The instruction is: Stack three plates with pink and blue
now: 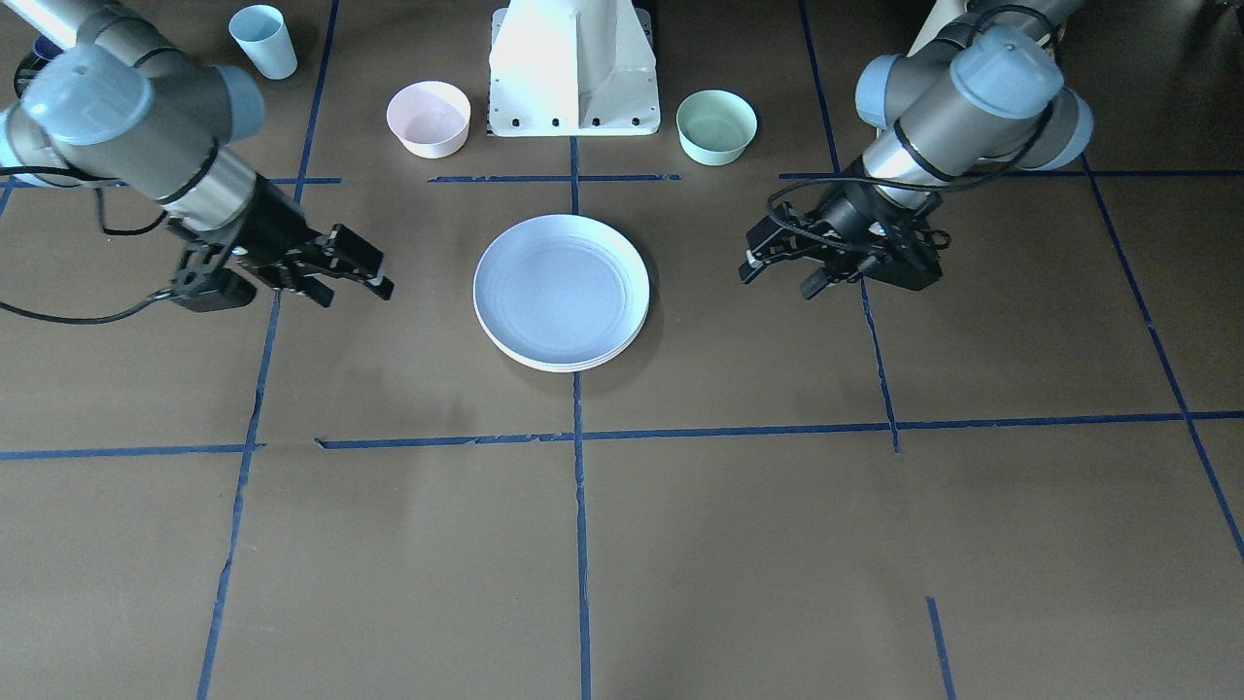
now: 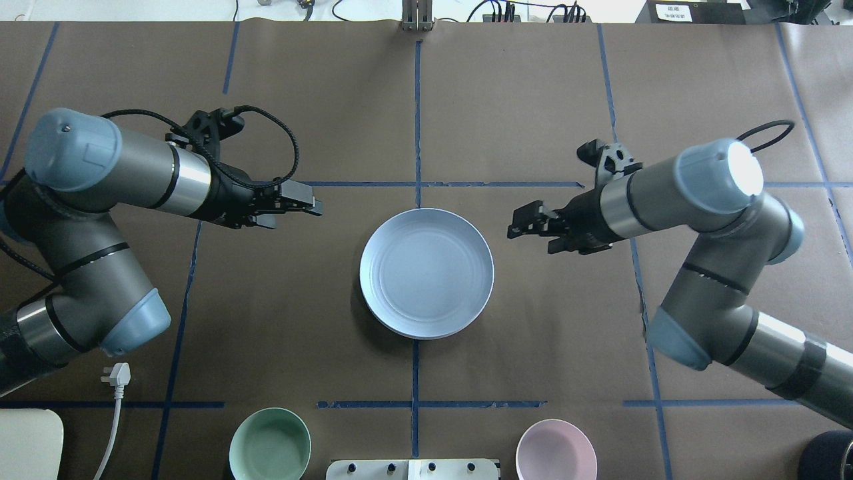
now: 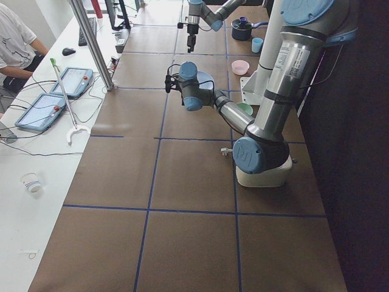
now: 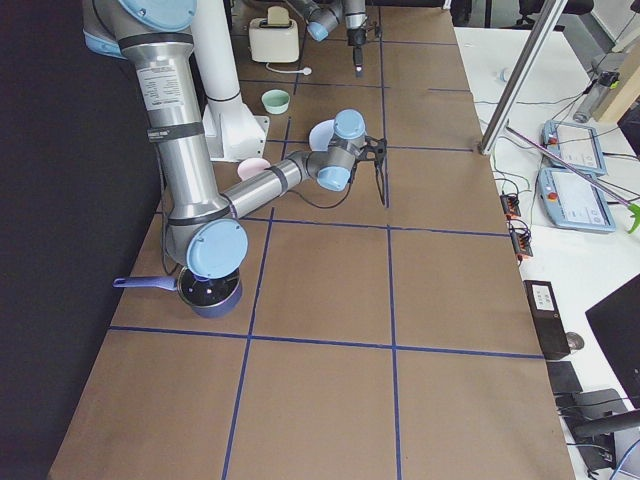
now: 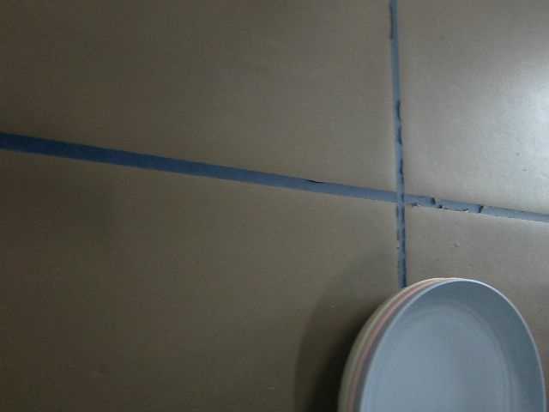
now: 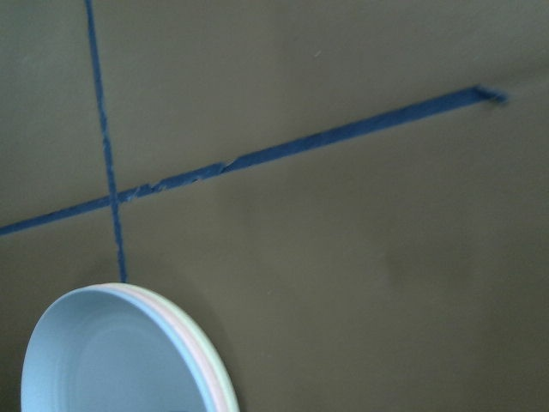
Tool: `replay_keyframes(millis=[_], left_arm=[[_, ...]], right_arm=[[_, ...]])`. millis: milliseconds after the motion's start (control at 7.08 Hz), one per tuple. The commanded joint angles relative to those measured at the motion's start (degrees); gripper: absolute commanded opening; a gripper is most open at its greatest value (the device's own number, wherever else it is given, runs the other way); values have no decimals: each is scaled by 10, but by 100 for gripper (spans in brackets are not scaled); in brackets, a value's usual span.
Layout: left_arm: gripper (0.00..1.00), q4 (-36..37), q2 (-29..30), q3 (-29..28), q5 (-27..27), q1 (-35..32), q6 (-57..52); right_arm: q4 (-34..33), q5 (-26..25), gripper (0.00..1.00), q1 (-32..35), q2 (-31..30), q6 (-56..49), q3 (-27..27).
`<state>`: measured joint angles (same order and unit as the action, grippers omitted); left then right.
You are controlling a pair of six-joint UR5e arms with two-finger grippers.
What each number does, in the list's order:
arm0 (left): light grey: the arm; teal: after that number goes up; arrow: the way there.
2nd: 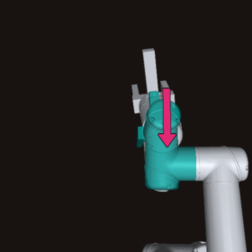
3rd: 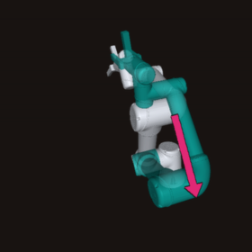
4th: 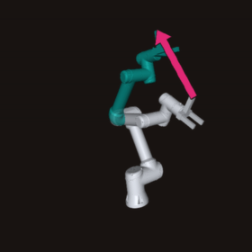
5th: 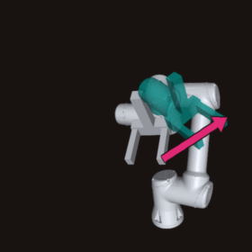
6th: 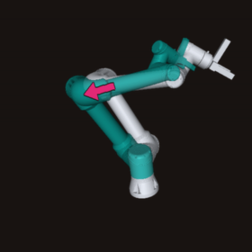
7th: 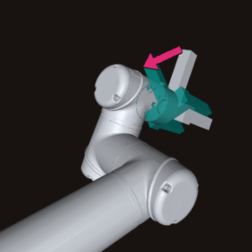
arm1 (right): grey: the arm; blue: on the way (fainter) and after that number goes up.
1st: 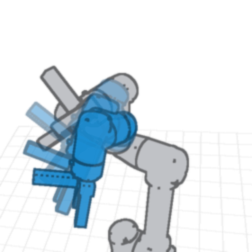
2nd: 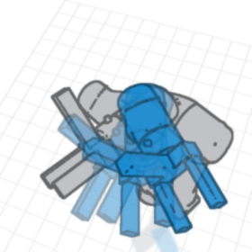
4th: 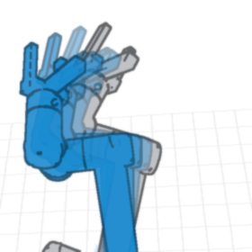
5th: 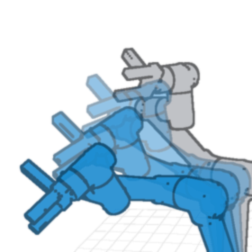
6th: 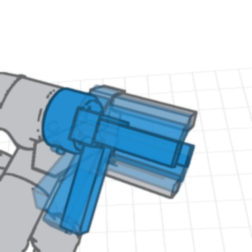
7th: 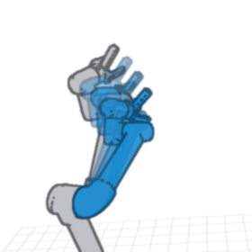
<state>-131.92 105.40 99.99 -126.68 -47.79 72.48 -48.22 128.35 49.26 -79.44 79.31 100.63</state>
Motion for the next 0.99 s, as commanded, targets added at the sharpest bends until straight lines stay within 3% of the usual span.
replay_keyframes(millis=[0,565,848], left_arm=[[100,18,-82,-2,-59,-110,-173],[100,266,-146,11,-60,-330,-664],[100,395,-150,-4,-60,-402,-818]], right_arm=[[-17,48,100,121,-109,-209,-3],[-362,62,100,340,-138,-791,-7],[-398,63,100,377,-145,-848,-13]])
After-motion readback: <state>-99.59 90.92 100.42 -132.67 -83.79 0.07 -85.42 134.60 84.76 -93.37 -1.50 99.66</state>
